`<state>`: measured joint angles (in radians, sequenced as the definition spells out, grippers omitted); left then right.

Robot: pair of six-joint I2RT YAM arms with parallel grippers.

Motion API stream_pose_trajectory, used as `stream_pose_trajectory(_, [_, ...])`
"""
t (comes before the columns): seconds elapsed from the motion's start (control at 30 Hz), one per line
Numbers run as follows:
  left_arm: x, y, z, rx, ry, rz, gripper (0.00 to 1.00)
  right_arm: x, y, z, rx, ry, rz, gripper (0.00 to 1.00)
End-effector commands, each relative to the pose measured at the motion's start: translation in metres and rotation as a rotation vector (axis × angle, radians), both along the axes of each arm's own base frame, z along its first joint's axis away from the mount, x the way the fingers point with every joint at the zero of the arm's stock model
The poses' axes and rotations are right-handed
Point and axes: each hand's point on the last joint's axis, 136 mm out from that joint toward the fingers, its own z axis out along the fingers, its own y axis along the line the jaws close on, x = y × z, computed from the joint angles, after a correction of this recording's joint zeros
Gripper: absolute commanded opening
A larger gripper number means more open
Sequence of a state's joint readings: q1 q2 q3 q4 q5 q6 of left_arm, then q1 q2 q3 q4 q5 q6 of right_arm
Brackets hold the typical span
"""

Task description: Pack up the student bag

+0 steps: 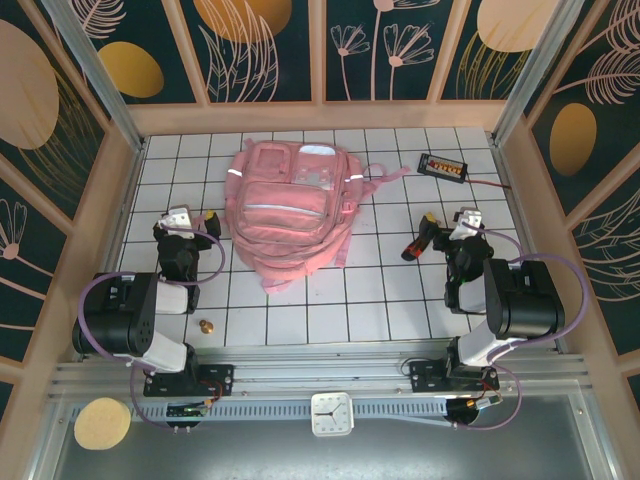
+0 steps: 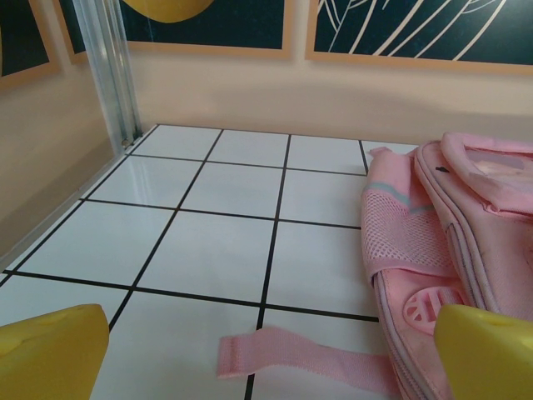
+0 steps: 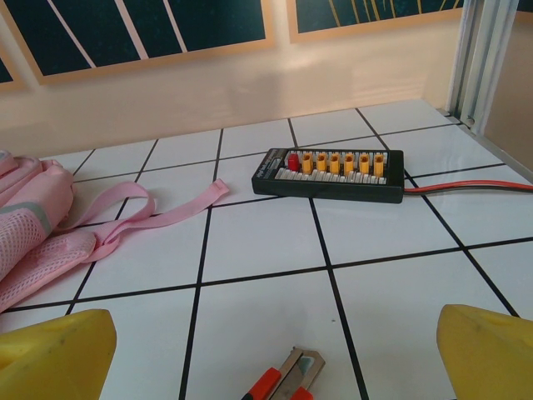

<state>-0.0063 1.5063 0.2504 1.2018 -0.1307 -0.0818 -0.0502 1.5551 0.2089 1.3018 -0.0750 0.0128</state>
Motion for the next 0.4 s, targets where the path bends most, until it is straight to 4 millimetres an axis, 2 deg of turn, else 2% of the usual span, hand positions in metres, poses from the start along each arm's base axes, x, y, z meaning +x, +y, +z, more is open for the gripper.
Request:
stream_pose_trajectory(0.0, [0.0002, 0.0000, 0.0069, 0.000, -0.036, -0.008, 0.99, 0.0047, -0.0010, 0.0067, -0.003, -0.024, -0.014, 0.99])
stream_pose_trajectory(0.37, [0.0002, 0.0000, 0.0069, 0.000, -0.035, -0.008, 0.99, 0.0052, -0.0005, 0.0057, -0.003, -0.020, -0.011, 0.99])
